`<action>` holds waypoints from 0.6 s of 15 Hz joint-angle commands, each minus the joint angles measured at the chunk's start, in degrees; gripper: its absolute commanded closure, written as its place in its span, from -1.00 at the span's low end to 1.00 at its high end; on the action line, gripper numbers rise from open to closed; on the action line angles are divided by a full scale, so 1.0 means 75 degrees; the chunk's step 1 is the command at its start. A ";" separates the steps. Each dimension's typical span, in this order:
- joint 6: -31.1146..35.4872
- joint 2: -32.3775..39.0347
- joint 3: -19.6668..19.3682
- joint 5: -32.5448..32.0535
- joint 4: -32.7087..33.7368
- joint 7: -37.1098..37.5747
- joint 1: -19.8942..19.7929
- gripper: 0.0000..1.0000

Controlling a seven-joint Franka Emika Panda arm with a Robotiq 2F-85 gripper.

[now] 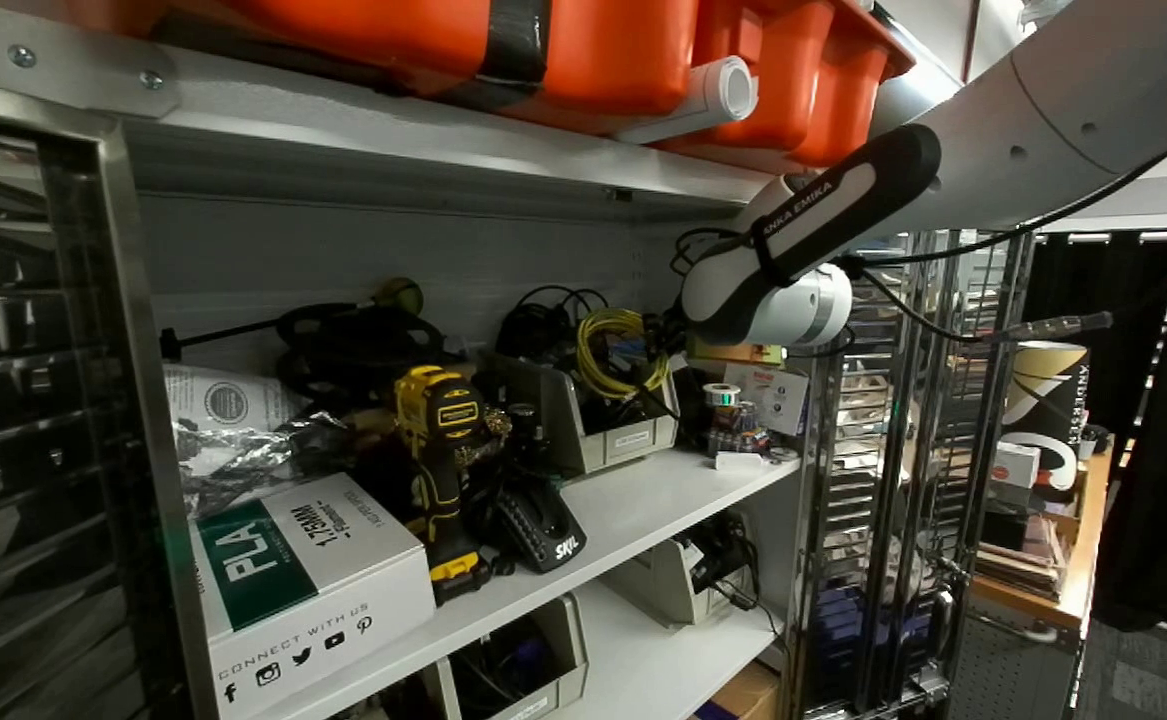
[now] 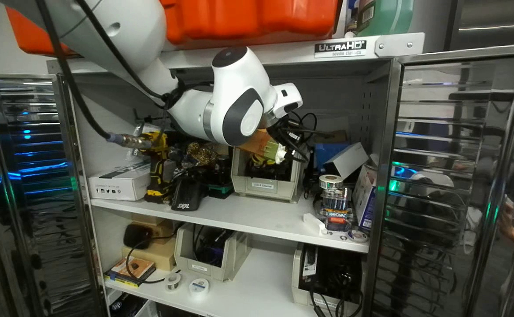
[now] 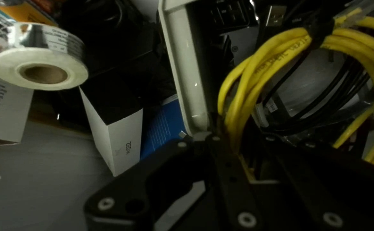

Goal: Put the yellow cable inside the compartment.

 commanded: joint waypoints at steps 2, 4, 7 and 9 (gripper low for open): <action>-0.0610 0.0608 -0.0375 -0.0214 0.1211 0.0304 0.0394 0.79; -0.0690 0.0723 -0.0491 -0.0222 0.1362 0.0360 0.0559 0.79; -0.0740 0.0706 -0.0633 -0.0238 0.1269 0.0329 0.0767 0.15; -0.0708 0.0587 -0.0384 -0.0262 0.1056 0.0213 0.0618 0.02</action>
